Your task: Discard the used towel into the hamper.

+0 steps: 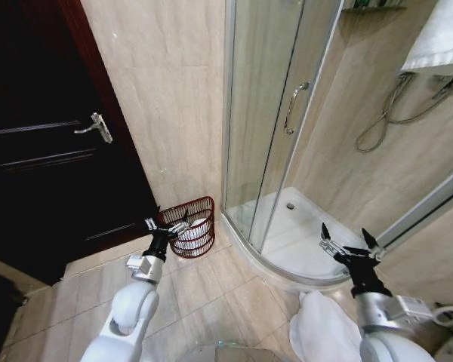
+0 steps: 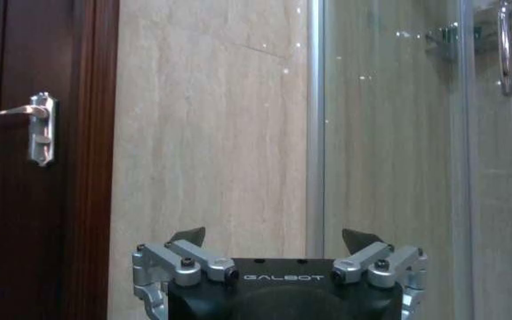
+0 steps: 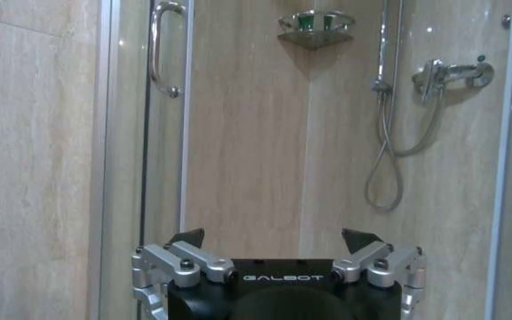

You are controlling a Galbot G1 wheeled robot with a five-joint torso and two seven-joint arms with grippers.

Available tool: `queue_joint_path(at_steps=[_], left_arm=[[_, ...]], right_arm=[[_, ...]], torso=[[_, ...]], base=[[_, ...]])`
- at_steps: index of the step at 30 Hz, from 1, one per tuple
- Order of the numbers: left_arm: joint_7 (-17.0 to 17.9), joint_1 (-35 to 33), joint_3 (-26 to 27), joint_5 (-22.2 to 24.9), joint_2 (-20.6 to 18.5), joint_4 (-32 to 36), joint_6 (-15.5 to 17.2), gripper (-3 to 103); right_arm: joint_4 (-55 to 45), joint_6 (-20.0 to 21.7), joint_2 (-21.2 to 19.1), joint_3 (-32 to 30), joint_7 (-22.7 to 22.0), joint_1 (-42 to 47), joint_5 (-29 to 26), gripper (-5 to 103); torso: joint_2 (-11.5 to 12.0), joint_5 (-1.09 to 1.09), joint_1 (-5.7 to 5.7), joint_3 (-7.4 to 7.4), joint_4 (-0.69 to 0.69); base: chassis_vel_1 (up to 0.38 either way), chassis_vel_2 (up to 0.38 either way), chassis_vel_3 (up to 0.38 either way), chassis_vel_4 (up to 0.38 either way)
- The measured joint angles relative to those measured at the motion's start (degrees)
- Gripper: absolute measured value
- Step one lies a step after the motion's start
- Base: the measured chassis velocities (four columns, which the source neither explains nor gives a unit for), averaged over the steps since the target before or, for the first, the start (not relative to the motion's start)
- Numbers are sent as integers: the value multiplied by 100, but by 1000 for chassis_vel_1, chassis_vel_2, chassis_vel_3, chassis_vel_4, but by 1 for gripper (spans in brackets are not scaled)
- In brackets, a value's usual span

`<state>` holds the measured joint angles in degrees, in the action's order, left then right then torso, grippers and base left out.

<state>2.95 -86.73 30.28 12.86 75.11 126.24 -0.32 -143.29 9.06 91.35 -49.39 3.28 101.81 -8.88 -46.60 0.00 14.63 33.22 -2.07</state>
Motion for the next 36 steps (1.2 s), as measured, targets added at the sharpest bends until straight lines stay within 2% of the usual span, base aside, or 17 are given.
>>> queue_joint_path(at_steps=[12,20,26,36], left_arm=[[9,18,10,21,33,-9,-72,100],[8,-1,-4,-19,103,-18,-91,100],[8,-60,24,-1,144,-36,-201,100],[-9,5,1,-70,134,-92,-211,100]], right_arm=[[9,-10,14,28,-31,-3,-29,100],[4,207,-73,-1,-92,-112,-40,100],[4,252,-49,49,-94,-144,-13,100],[3,285,-66,8,-122,-206,-46,100]], torso=[[0,0,0,0,0],[0,0,0,0,0],[0,1,-1,-1,1],[0,0,-1,0,0]], base=[[42,-52,-58,54],[61,-68,-60,57],[71,-95,-82,91],[63,-59,-49,68]])
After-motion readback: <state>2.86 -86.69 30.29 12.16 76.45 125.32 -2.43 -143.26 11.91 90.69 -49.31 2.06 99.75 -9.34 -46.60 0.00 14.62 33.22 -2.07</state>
